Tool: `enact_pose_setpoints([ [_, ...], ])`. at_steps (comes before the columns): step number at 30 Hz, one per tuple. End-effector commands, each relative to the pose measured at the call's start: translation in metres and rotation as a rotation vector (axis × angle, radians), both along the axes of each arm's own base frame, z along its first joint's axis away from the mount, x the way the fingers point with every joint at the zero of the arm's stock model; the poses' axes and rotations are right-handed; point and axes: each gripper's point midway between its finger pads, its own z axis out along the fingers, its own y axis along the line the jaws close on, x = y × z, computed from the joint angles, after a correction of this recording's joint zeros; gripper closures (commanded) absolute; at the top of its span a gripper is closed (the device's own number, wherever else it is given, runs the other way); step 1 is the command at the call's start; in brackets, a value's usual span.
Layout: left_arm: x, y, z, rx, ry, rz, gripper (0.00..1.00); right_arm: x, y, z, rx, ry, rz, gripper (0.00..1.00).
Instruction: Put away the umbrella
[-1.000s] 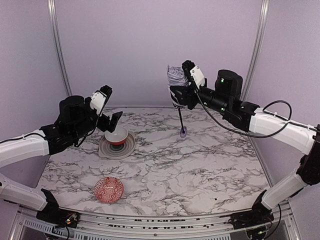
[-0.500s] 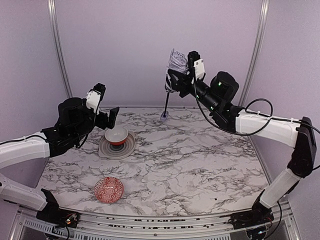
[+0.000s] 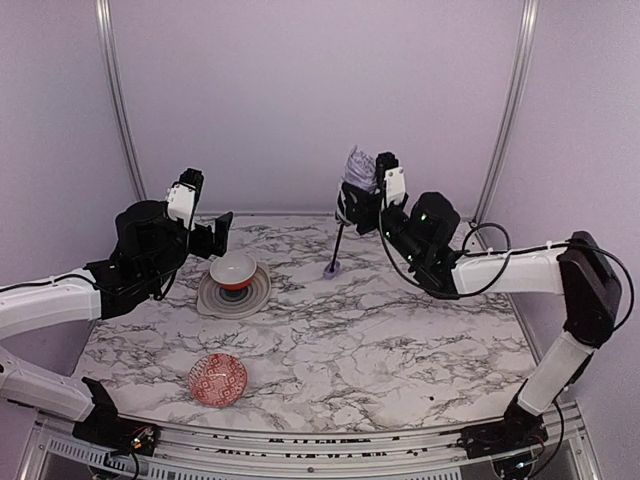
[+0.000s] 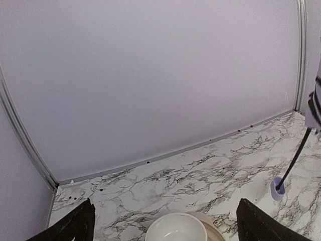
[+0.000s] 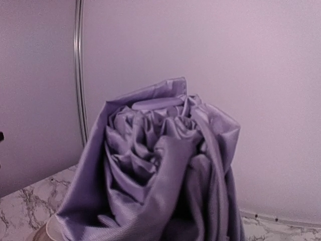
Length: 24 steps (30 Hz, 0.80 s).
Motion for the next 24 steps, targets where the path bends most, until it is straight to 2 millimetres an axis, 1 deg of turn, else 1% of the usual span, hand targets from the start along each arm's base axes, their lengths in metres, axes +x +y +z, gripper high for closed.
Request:
enact_pose_setpoints([
  [1,0.000,0.003,0.009,-0.030,-0.032,0.011,0.01,0.012,0.000,-0.140,-0.106,0.214,-0.041,1.00],
  [2,0.000,0.003,0.008,-0.026,-0.031,0.009,0.01,0.013,-0.001,-0.168,-0.146,0.264,-0.045,1.00],
  [3,0.000,0.003,0.008,-0.024,-0.032,0.008,0.01,0.012,-0.001,-0.191,-0.180,0.308,-0.043,1.00],
  [4,0.000,0.002,0.008,-0.023,-0.031,0.008,0.01,0.009,-0.002,-0.210,-0.207,0.340,-0.040,1.00],
  [5,0.000,0.002,0.008,-0.020,-0.032,0.007,0.01,0.007,-0.004,-0.223,-0.220,0.360,-0.041,1.00],
  [9,0.001,0.002,0.006,-0.011,-0.032,0.007,0.01,0.004,-0.004,-0.256,-0.286,0.423,-0.035,1.00],
  [10,0.001,0.002,0.006,-0.010,-0.032,0.006,0.01,0.004,-0.004,-0.269,-0.317,0.444,-0.032,1.00],
  [11,0.001,0.002,0.006,-0.007,-0.032,0.007,0.01,0.004,-0.003,-0.274,-0.332,0.448,-0.031,1.00],
  [12,0.001,0.002,0.006,-0.007,-0.033,0.006,0.01,0.004,-0.002,-0.273,-0.341,0.444,-0.031,1.00],
  [13,0.001,0.002,0.006,-0.005,-0.033,0.006,0.01,0.005,-0.002,-0.265,-0.339,0.427,-0.034,1.00],
  [15,0.001,0.002,0.006,0.002,-0.034,0.004,0.01,0.008,0.000,-0.227,-0.319,0.354,-0.032,1.00],
  [17,0.001,0.001,0.006,0.004,-0.033,0.001,0.01,0.014,0.005,-0.173,-0.318,0.266,-0.035,1.00],
  [19,0.000,-0.001,0.006,0.002,-0.034,-0.008,0.01,0.020,0.009,-0.110,-0.324,0.174,-0.049,1.00],
  [20,0.000,-0.001,0.006,0.002,-0.034,-0.012,0.01,0.020,0.010,-0.075,-0.313,0.122,-0.057,1.00],
  [22,-0.001,-0.001,0.008,-0.003,-0.037,-0.014,0.01,0.017,0.006,-0.012,-0.301,0.029,-0.078,1.00],
  [23,-0.001,-0.001,0.008,-0.004,-0.037,-0.013,0.01,0.015,0.003,0.027,-0.276,-0.029,-0.094,1.00],
  [24,-0.001,0.000,0.008,-0.004,-0.037,-0.011,0.01,0.011,-0.002,0.054,-0.265,-0.067,-0.112,1.00],
])
